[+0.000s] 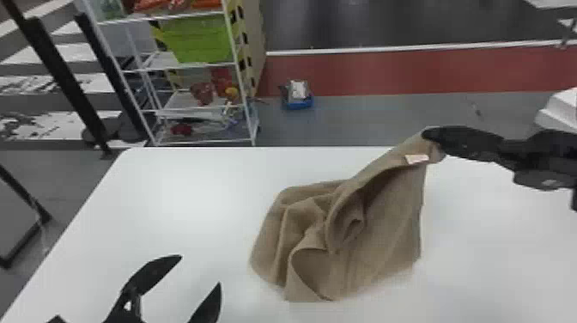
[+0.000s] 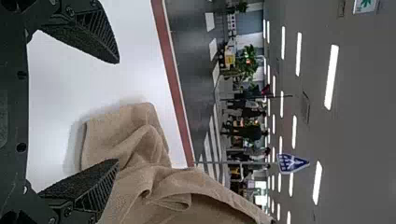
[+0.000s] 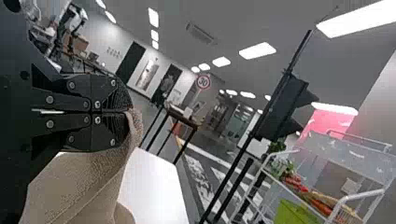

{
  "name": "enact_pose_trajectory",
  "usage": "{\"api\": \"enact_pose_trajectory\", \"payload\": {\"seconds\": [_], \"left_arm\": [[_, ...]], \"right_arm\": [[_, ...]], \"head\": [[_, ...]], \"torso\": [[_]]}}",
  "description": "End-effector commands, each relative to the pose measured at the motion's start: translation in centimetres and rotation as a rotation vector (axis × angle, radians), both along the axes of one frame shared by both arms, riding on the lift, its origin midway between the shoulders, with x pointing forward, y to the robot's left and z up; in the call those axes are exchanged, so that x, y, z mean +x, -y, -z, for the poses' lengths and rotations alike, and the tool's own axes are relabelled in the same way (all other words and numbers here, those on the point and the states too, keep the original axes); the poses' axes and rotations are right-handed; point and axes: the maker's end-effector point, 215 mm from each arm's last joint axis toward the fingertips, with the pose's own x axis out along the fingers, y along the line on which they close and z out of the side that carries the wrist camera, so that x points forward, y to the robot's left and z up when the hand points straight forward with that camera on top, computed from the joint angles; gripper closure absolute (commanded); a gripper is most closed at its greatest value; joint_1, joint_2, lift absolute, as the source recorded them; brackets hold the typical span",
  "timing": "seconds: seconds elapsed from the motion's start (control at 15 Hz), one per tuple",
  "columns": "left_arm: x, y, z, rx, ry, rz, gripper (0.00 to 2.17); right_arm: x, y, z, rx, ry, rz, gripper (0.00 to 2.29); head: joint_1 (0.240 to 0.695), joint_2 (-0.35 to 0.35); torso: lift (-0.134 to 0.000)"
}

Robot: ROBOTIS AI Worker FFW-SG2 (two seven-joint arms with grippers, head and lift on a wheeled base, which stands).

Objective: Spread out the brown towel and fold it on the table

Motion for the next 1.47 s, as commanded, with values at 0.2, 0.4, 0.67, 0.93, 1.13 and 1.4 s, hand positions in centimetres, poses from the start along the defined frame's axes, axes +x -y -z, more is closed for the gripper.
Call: {"api": "enact_pose_trajectory", "payload": {"seconds": [0.2,0.4,0.67,0.93,1.13,1.4], "left_arm": [[0.4,-0.4,0.3,-0.004,0.003,-0.008,0.14],[0.7,-0.8,0.5,-0.002,0.006,-0.015,0.14],[1.0,-0.6,0.8,-0.005,0.002,-0.013,0.14],[0.9,-1.0,1.0,-0.001,-0.002,-0.020,0.14],[0.9,-0.9,1.1,-0.001,-0.004,-0.019,0.14],[0.8,-0.9,1.3,-0.003,-0.007,-0.018,0.14]], "right_arm": [[-3.6,6.1,3.8,-0.182,-0.073,-0.053,1.18],[-6.3,10.3,10.1,-0.435,-0.053,-0.036,1.18],[-8.8,10.7,11.7,-0.653,0.217,-0.103,1.18],[-14.7,8.4,12.2,-0.836,0.525,-0.361,1.18],[-17.4,9.4,14.0,-0.933,0.527,-0.517,1.18],[-21.3,11.1,15.5,-1.013,0.664,-0.766,1.18]], "head": [[0.695,0.099],[0.695,0.048],[0.695,-0.013],[0.695,-0.005],[0.695,0.027],[0.695,0.010]], "torso": [[-0.124],[-0.124],[-0.124],[-0.124],[-0.124],[-0.124]]}}
